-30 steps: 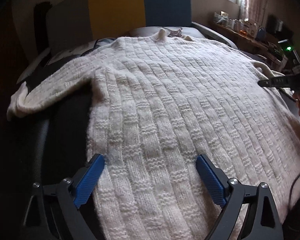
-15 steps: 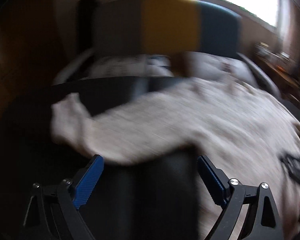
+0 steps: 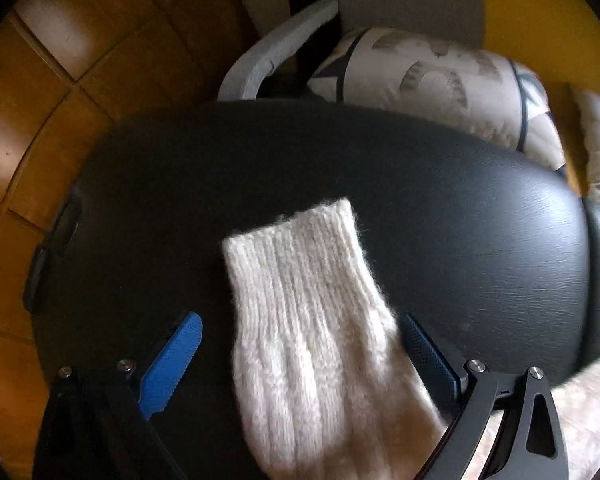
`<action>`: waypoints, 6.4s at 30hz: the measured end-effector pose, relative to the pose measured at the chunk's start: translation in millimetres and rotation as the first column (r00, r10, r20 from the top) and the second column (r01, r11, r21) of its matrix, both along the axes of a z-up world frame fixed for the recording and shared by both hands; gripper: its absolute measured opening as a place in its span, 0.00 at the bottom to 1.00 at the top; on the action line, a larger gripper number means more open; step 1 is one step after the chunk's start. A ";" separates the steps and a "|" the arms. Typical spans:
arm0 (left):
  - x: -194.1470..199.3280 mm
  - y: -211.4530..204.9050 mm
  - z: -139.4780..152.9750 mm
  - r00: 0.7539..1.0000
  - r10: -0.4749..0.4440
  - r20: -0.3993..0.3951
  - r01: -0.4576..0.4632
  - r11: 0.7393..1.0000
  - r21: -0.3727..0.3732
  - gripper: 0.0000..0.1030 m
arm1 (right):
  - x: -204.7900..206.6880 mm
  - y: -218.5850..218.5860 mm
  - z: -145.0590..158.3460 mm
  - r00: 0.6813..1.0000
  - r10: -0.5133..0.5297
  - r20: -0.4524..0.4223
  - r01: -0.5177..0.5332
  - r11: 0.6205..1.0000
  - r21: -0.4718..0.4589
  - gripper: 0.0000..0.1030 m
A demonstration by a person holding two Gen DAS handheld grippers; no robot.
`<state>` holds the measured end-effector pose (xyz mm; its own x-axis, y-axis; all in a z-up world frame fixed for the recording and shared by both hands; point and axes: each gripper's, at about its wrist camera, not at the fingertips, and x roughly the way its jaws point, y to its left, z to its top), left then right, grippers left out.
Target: Fold clothes
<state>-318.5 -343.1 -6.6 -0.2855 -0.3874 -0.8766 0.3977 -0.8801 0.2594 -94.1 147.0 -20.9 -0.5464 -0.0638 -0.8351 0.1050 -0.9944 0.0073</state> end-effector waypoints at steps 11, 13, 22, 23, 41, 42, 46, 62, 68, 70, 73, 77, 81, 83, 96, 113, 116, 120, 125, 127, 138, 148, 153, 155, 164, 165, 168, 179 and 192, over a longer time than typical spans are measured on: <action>43.9 -11.1 17.4 0.983 0.001 -0.185 0.042 0.973 0.227 0.10 | -4.3 -8.0 8.4 1.000 -0.010 0.026 0.011 1.000 -0.023 0.25; 57.8 -17.1 23.0 0.971 0.019 -0.238 0.051 0.958 0.284 0.10 | -12.0 -11.4 17.8 1.000 0.016 0.003 -0.015 0.996 -0.086 0.25; 114.6 -54.1 52.7 0.880 0.109 -0.462 0.139 0.871 0.471 0.10 | -97.4 -136.0 56.4 0.952 0.307 -0.019 -0.297 0.903 -0.309 0.17; 121.7 -61.0 55.3 0.867 0.129 -0.482 0.147 0.857 0.494 0.10 | -106.8 -147.9 53.2 0.948 0.318 -0.008 -0.305 0.900 -0.311 0.15; 239.7 -122.8 -21.4 0.738 0.506 -0.447 0.043 0.626 0.779 0.10 | -120.9 -200.6 8.2 0.956 0.291 0.041 -0.275 0.936 -0.221 0.12; 245.6 -122.1 -27.8 0.740 0.520 -0.427 0.026 0.613 0.790 0.10 | -121.3 -201.0 8.5 0.955 0.293 0.044 -0.277 0.936 -0.218 0.12; 261.6 -125.7 -43.8 0.716 0.595 -0.366 0.014 0.511 0.860 0.24 | -122.9 -202.4 9.7 0.954 0.295 0.058 -0.277 0.938 -0.209 0.12; 228.0 -134.2 -52.2 0.687 0.675 -0.268 -0.140 0.486 0.863 0.08 | -119.8 -210.8 11.3 0.952 0.301 0.058 -0.290 0.946 -0.147 0.12; 226.5 -137.0 -36.9 0.684 0.649 -0.333 -0.093 0.530 0.843 0.07 | -117.9 -210.8 10.7 0.951 0.307 0.046 -0.298 0.944 -0.140 0.12; 218.4 -136.0 -17.5 0.676 0.634 -0.375 -0.040 0.540 0.840 0.06 | -117.8 -210.3 10.4 0.951 0.306 0.047 -0.297 0.944 -0.144 0.12; 196.5 -126.8 22.6 0.684 0.573 -0.451 0.063 0.570 0.819 0.06 | -118.5 -209.8 10.2 0.950 0.307 0.050 -0.297 0.944 -0.145 0.12; 162.0 -98.2 87.8 0.695 0.442 -0.567 0.219 0.620 0.753 0.06 | -119.8 -209.2 9.9 0.950 0.307 0.051 -0.297 0.943 -0.150 0.12; 136.4 -54.5 136.7 0.697 0.307 -0.647 0.349 0.644 0.681 0.06 | -119.3 -208.9 9.4 0.952 0.302 0.048 -0.291 0.943 -0.162 0.12; 124.7 -29.4 153.1 0.700 0.239 -0.674 0.402 0.648 0.647 0.06 | -118.7 -208.9 9.2 0.953 0.300 0.047 -0.289 0.944 -0.162 0.12; 62.1 172.0 140.7 0.755 -0.185 -0.629 0.584 0.626 0.517 0.06 | -73.0 -114.9 40.5 0.986 0.157 0.051 -0.129 0.924 -0.359 0.22; 72.7 348.0 -21.4 0.805 -0.510 -0.302 0.590 0.639 0.494 0.13 | -38.6 -2.9 7.0 0.988 -0.017 0.157 0.094 0.860 -0.501 0.22; 85.2 333.6 -22.2 0.808 -0.494 -0.320 0.584 0.602 0.545 0.31 | -41.1 1.5 9.2 0.990 -0.019 0.140 0.093 0.835 -0.542 0.22; 127.5 288.8 0.0 0.798 -0.379 -0.470 0.593 0.636 0.494 0.78 | -44.4 7.4 12.1 0.993 -0.024 0.117 0.089 0.798 -0.596 0.28; 172.6 253.4 -1.2 0.788 -0.391 -0.475 0.590 0.698 0.405 0.75 | -70.8 1.2 15.8 0.992 -0.022 0.124 0.097 0.756 -0.647 0.36; 183.8 241.4 -4.9 0.793 -0.397 -0.463 0.585 0.708 0.395 0.69 | -82.2 -5.4 12.6 0.987 -0.027 0.157 0.121 0.768 -0.629 0.36; 185.4 220.6 -26.4 0.864 -0.257 -0.434 0.475 0.705 0.527 0.62 | -118.8 -19.2 3.6 0.968 -0.127 0.214 0.242 0.679 -0.693 0.08; 147.6 219.3 -24.4 0.904 -0.215 -0.369 0.384 0.789 0.480 0.28 | -113.5 -26.2 117.1 0.995 -0.069 -0.071 -0.002 0.704 -0.710 0.07; 135.0 208.8 -22.7 0.926 -0.162 -0.341 0.327 0.793 0.513 0.17 | -103.8 -21.1 144.3 0.990 -0.060 -0.131 -0.050 0.706 -0.706 0.07; 136.8 202.2 -23.6 0.935 -0.117 -0.334 0.293 0.783 0.548 0.17 | -101.2 -16.2 150.1 0.987 -0.068 -0.145 -0.057 0.699 -0.713 0.07; 191.4 212.4 -25.9 0.907 -0.132 -0.399 0.331 0.809 0.486 0.17 | -96.1 3.0 156.6 0.984 -0.083 -0.157 -0.059 0.677 -0.733 0.07; 200.7 215.3 -25.8 0.901 -0.144 -0.409 0.343 0.814 0.468 0.18 | -96.2 2.0 158.3 0.984 -0.078 -0.162 -0.068 0.674 -0.736 0.07; 202.8 225.6 -16.4 0.898 -0.183 -0.401 0.381 0.779 0.498 0.19 | -101.5 -5.8 164.3 0.982 -0.047 -0.183 -0.104 0.677 -0.728 0.07; 126.6 203.2 5.3 0.890 -0.150 -0.431 0.337 0.852 0.400 0.22 | -91.2 -15.0 199.4 0.964 -0.021 -0.265 -0.182 0.674 -0.716 0.07; 121.0 187.6 -10.8 0.882 -0.176 -0.437 0.335 0.886 0.321 0.22 | -106.5 28.6 141.7 0.979 -0.150 -0.137 0.007 0.699 -0.715 0.06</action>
<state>-197.5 -155.5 -17.3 -0.6716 0.0842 -0.7362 0.1413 -0.9607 -0.2388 -200.6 175.6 120.8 -0.7051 -0.5462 -0.4522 0.0973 -0.7062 0.7013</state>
